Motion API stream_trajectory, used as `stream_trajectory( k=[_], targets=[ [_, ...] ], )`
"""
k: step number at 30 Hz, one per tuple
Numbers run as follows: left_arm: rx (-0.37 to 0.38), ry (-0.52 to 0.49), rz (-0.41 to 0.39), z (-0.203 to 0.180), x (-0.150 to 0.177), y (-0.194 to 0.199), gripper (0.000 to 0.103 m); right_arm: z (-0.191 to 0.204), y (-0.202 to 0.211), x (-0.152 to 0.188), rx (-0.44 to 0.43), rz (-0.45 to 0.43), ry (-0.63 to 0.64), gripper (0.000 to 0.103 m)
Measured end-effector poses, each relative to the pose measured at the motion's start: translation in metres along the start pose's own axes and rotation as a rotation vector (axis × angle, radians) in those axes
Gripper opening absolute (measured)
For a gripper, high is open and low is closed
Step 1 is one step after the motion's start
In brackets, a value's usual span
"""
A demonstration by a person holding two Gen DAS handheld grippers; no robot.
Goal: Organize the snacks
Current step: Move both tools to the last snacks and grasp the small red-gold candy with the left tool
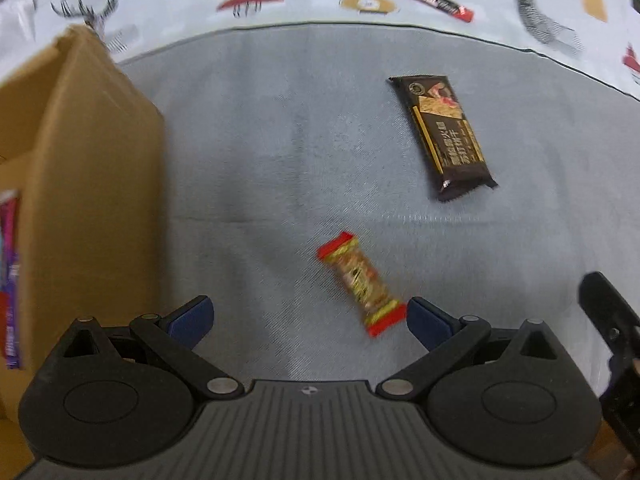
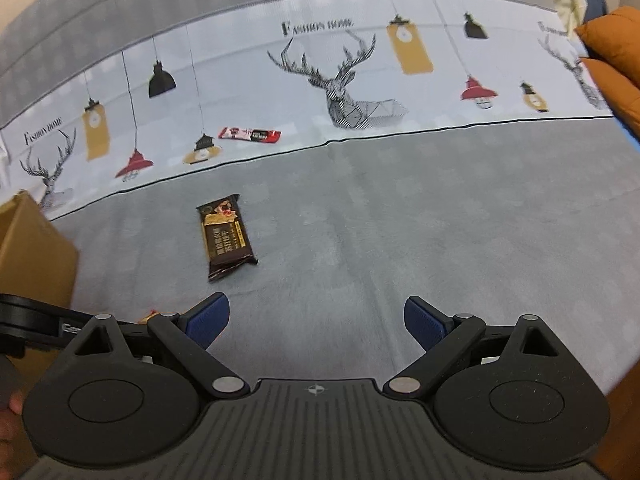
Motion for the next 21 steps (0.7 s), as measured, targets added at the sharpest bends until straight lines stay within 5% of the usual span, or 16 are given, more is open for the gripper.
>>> stream_trajectory(
  k=[6,14,16,19,20,21],
  targets=[
    [-0.024,0.019,0.09,0.0,-0.01,-0.041,0.102,0.014,-0.054,-0.027,-0.055,0.029,0.042,0.095],
    [0.05,0.115,0.136,0.025,-0.007,-0.054,0.101,0.057,-0.138,-0.042,-0.106,0.118,0.199,0.096],
    [0.053,0.108,0.103,0.026,-0.009,-0.049,0.09,0.067,-0.157,-0.041,-0.096,0.147,0.233,0.097],
    [0.068,0.044,0.043,0.021,-0.011,-0.034,0.036,0.074,-0.163,-0.04,-0.087,0.092,0.323,0.09],
    [0.066,0.031,0.04,0.02,-0.011,-0.032,0.021,0.079,-0.158,-0.039,-0.112,0.071,0.351,0.069],
    [0.051,0.026,0.043,0.021,-0.011,-0.03,0.02,0.084,-0.154,-0.039,-0.139,0.059,0.367,0.041]
  ],
)
Point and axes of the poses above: each gripper's, at about its wrist camera, not at the fingertips, and y roughly against the way its jaws point, z to its left, x to its underside, the point moved 7 cm from there along -y, roughly the way its jaws point, and after that the axes turned 4 degrees about -x, right-handed, at the moved point
